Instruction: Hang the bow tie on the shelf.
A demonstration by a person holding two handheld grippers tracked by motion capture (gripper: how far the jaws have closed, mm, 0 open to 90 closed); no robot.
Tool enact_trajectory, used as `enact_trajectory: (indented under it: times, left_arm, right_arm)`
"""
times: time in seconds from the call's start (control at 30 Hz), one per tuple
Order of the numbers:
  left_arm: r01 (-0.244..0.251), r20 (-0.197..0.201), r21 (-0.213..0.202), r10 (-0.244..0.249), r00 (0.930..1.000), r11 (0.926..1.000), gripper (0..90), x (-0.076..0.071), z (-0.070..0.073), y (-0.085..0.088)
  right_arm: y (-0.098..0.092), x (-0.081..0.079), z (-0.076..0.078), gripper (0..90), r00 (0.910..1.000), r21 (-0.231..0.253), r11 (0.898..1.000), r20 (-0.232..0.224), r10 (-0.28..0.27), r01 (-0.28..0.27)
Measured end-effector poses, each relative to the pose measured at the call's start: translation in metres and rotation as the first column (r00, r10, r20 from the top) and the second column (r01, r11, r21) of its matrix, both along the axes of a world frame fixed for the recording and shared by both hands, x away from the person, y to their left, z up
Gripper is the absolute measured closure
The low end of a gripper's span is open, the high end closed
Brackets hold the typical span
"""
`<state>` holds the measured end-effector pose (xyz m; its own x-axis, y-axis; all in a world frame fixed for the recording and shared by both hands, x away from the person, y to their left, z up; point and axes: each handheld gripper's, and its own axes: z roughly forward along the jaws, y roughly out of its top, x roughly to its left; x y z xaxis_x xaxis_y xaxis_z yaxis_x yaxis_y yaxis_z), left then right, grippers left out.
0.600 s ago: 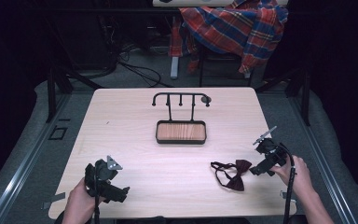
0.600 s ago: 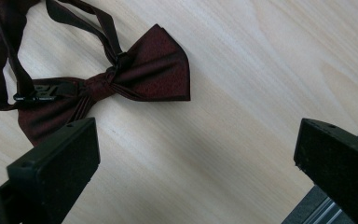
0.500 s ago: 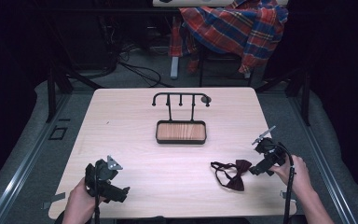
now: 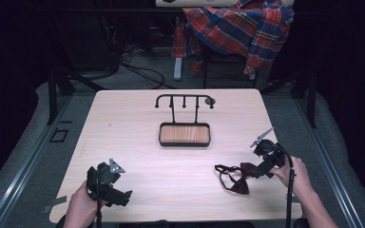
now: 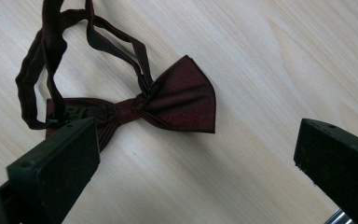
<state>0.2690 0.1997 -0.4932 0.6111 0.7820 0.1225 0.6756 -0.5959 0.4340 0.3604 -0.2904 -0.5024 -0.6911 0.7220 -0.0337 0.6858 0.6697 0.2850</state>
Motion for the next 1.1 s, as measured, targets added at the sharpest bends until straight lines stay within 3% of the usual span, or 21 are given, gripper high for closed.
enact_trajectory:
  times: [0.07,0.17,0.27,0.43,0.6,0.67,0.93,0.97,1.0,1.1]
  left_arm:
    - [-0.001,-0.001,-0.002,0.001,1.0,1.0,0.1,0.0,0.0,0.0]
    - [0.001,-0.004,0.003,-0.001,1.0,1.0,0.1,0.0,0.0,0.0]
    - [-0.001,-0.005,0.002,0.001,1.0,1.0,0.1,0.001,0.0,0.0]
    - [-0.003,-0.001,-0.005,0.003,1.0,1.0,0.1,0.0,0.0,0.001]
    - [-0.004,-0.005,-0.007,0.004,1.0,1.0,0.1,0.001,0.0,0.001]
    - [-0.004,-0.005,-0.008,0.004,1.0,1.0,0.1,0.001,0.0,0.001]
    - [-0.006,-0.006,-0.009,0.006,1.0,0.9999,0.1,0.001,0.0,0.001]
    - [-0.007,-0.007,-0.009,0.006,1.0,0.9999,0.1,0.001,0.0,0.001]
    - [-0.006,-0.008,-0.01,0.006,1.0,0.9999,0.1,0.001,0.0,0.001]
    - [-0.008,-0.008,-0.011,0.008,0.9999,0.9999,0.1,0.001,0.0,0.001]
  right_arm:
    - [0.005,0.0,-0.002,0.2,1.0,0.015,1.0,0.006,0.002,-0.002]
    - [0.012,0.002,0.0,0.2,0.9993,-0.015,0.999,0.011,0.035,-0.035]
    - [0.021,0.004,-0.002,0.2,0.9984,0.001,0.999,0.022,0.052,-0.052]
    - [0.036,0.008,-0.004,0.2,0.9938,-0.044,0.993,0.023,0.109,-0.108]
    - [0.046,0.011,-0.008,0.2,0.9902,-0.05,0.99,0.036,0.135,-0.133]
    - [0.049,0.014,-0.011,0.6,0.9885,-0.083,0.986,0.033,0.148,-0.145]
    - [0.061,0.017,-0.016,20.9,0.9815,-0.068,0.98,0.021,0.19,-0.189]
    - [0.063,0.017,-0.018,23.2,0.9817,-0.042,0.981,0.023,0.189,-0.188]
    - [0.064,0.017,-0.017,24.8,0.9788,-0.062,0.977,0.014,0.205,-0.203]
    - [0.069,0.016,-0.019,30.5,0.9733,-0.055,0.972,0.015,0.229,-0.228]
